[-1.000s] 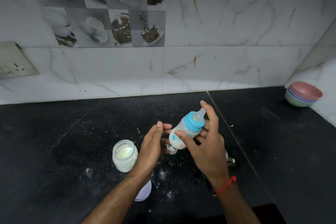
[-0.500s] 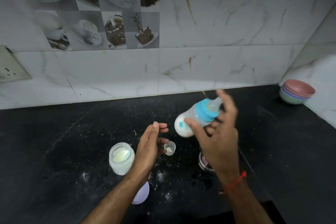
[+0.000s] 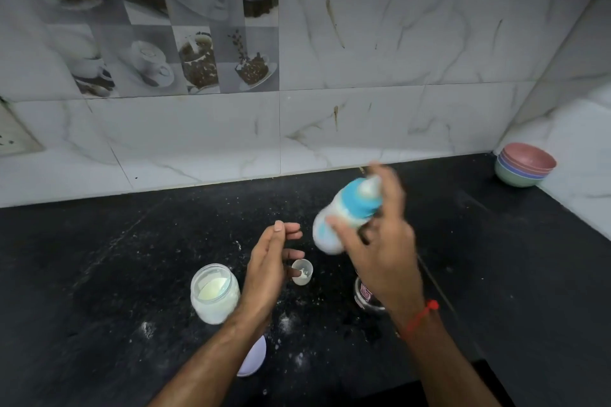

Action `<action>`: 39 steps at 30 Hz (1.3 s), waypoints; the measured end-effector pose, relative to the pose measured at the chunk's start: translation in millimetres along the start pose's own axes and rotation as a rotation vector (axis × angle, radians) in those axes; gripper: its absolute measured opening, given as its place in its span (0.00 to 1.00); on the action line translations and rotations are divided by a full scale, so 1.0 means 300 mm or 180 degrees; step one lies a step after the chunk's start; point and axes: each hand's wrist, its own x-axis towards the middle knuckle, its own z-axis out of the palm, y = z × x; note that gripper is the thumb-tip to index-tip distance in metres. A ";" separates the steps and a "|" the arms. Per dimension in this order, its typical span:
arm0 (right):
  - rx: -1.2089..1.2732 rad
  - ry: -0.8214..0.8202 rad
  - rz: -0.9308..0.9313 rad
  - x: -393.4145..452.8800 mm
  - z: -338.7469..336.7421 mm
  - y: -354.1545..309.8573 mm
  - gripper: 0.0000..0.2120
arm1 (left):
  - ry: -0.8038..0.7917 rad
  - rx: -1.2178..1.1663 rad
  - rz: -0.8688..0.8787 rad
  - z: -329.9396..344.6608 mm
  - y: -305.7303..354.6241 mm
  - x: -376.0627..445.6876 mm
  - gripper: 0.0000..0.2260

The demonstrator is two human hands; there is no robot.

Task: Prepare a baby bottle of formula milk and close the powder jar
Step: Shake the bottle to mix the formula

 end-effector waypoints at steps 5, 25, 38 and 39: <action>0.0699 0.0156 0.0219 0.007 -0.047 -0.081 0.43 | -0.0016 0.0007 0.0032 -0.006 -0.007 -0.001 0.17; 0.0445 0.0579 -0.0586 -0.041 -0.013 -0.132 0.44 | -0.0117 -0.0074 0.0033 0.015 -0.033 0.005 0.17; 0.0149 0.0578 -0.0394 -0.016 -0.028 0.002 0.38 | -0.0068 -0.0108 0.0011 0.016 -0.012 -0.007 0.17; 0.0191 0.0146 0.0077 -0.022 -0.016 0.021 0.37 | -0.0125 -0.0129 0.0014 0.018 -0.013 -0.009 0.18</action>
